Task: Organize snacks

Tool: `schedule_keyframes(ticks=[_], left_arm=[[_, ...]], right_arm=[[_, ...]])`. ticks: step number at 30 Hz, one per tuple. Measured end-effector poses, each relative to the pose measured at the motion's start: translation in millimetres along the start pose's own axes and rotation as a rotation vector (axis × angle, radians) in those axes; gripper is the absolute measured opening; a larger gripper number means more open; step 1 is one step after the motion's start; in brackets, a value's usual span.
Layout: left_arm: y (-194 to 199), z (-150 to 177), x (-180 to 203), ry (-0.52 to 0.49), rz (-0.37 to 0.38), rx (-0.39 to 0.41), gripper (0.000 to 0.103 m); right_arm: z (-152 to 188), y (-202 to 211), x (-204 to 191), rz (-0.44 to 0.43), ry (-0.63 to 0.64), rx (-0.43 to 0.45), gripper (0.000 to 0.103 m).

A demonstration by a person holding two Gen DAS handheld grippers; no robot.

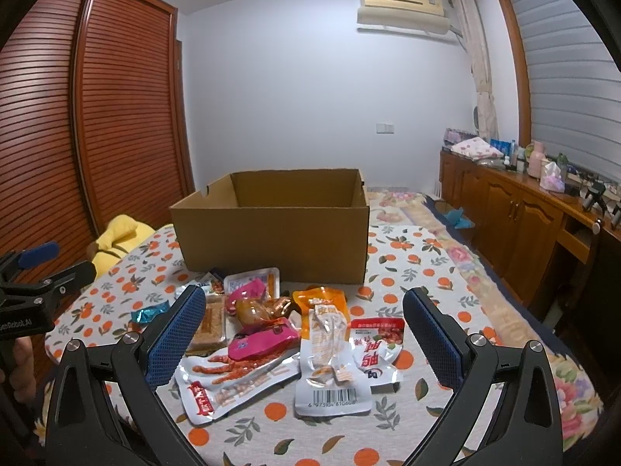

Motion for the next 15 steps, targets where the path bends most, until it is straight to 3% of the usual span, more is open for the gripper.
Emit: schedule_keyframes(ticks=[15], left_arm=[[0.1, 0.4, -0.1, 0.000, -0.001, 0.000, 0.103]], right_arm=[[-0.3, 0.6, 0.7, -0.001, -0.005, -0.002, 0.103]])
Point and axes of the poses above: each gripper's, at about its wrist camera, not at the fingertips, and y roughly against the way its jaws point, x to its right, z to its underside, the point moved 3 cm from there along -y, roughly the way its jaws point, and after that the axes turned 12 degrees about -z, right-handed, at the moved point
